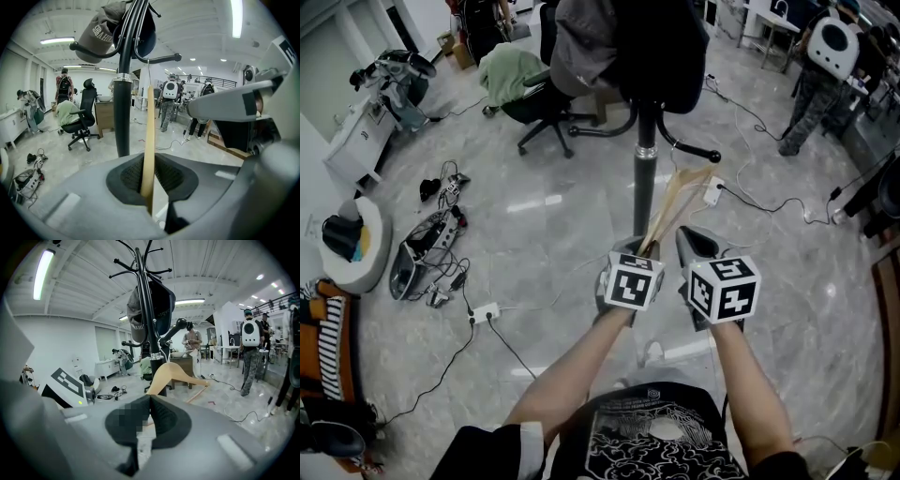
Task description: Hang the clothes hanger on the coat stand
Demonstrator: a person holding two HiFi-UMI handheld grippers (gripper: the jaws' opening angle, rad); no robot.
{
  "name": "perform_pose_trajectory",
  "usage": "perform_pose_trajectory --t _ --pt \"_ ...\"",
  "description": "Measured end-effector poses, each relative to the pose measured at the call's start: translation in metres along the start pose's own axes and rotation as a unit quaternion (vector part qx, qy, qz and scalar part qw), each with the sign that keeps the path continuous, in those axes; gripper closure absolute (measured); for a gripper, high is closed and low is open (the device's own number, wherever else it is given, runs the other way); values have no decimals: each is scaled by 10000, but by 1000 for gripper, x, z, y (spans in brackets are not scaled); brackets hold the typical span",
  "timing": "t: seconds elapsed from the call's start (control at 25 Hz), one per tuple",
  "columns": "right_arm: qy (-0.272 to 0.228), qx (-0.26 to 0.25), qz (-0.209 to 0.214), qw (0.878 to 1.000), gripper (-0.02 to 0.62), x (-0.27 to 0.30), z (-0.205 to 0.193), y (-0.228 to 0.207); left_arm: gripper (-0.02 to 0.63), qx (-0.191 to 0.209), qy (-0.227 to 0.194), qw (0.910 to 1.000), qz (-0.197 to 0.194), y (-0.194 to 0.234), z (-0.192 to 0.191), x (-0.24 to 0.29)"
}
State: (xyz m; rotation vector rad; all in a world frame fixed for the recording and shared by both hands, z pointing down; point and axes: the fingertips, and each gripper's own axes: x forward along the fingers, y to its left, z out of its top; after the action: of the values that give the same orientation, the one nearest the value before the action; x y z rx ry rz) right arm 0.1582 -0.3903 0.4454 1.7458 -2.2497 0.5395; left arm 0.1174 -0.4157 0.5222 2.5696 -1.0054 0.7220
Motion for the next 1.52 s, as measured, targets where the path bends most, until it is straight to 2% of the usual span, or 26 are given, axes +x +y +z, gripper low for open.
perform_pose_trajectory --t 0.44,1.36,1.52 --pt "4 54 3 10000 595 -1 -3 0 554 -58 6 10000 54 5 -1 -3" --pt "-31 72 43 10000 595 -6 -7 12 552 65 -442 9990 -69 -2 15 -23" --pt "-54 59 39 10000 595 -11 -5 17 552 -14 -451 9989 -91 -3 16 -32"
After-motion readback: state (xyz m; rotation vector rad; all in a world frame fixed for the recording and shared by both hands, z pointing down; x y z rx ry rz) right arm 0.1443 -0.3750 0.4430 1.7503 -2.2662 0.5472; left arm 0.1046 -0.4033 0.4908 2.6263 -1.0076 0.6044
